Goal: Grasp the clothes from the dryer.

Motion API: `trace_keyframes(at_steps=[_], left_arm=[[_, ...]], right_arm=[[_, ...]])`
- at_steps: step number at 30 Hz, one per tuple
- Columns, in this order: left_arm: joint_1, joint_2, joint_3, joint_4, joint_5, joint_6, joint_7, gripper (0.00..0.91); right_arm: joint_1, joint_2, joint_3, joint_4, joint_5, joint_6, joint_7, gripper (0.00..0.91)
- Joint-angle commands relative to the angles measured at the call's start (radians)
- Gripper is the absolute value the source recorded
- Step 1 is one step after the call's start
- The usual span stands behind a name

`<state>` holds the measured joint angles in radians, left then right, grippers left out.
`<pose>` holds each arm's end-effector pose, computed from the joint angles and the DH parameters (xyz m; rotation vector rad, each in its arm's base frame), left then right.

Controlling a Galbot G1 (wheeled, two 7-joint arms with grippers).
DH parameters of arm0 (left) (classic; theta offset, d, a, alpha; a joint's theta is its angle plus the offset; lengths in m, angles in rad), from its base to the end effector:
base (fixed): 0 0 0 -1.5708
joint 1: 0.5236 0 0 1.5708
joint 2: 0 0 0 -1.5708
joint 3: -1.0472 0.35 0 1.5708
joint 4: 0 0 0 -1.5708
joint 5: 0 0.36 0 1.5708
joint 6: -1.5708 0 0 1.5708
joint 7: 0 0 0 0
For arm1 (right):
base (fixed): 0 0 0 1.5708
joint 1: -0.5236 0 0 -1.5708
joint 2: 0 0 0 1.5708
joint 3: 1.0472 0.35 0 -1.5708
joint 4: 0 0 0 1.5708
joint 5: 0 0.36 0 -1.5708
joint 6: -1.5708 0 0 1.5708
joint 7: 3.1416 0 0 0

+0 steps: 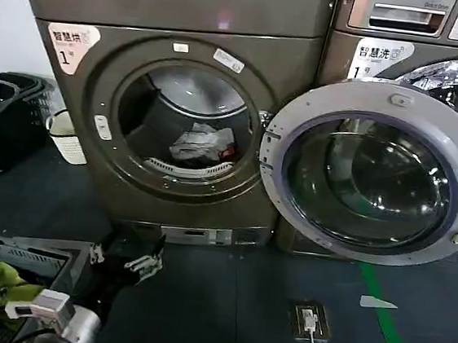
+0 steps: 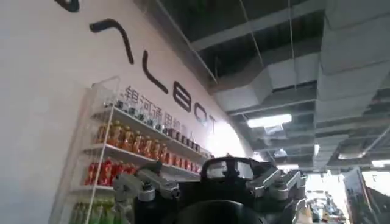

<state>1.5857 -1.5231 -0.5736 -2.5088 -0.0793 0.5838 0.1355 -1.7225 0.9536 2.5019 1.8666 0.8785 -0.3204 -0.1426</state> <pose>0.1522 0.0135 -0.1598 -0.2195 -2.9506 0.0263 -0.1171 -0.3997 0.0722 1.2827 2.2106 -0.4511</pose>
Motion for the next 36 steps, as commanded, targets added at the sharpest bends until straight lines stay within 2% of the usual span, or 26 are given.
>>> trace_keyframes(at_steps=[1,14,36], left_arm=[[-0.001,0.001,-0.003,-0.002,-0.002,0.001,0.0,0.907],[-0.003,0.003,-0.001,-0.007,-0.001,0.0,0.001,0.907],[-0.003,0.003,-0.002,-0.009,-0.001,0.0,0.0,0.907]], right_arm=[[0.0,0.004,-0.001,-0.004,0.009,0.042,-0.008,0.907],[-0.002,0.013,-0.001,-0.005,0.034,0.078,-0.019,0.907],[-0.003,0.023,-0.004,0.019,0.033,0.073,-0.031,0.907]])
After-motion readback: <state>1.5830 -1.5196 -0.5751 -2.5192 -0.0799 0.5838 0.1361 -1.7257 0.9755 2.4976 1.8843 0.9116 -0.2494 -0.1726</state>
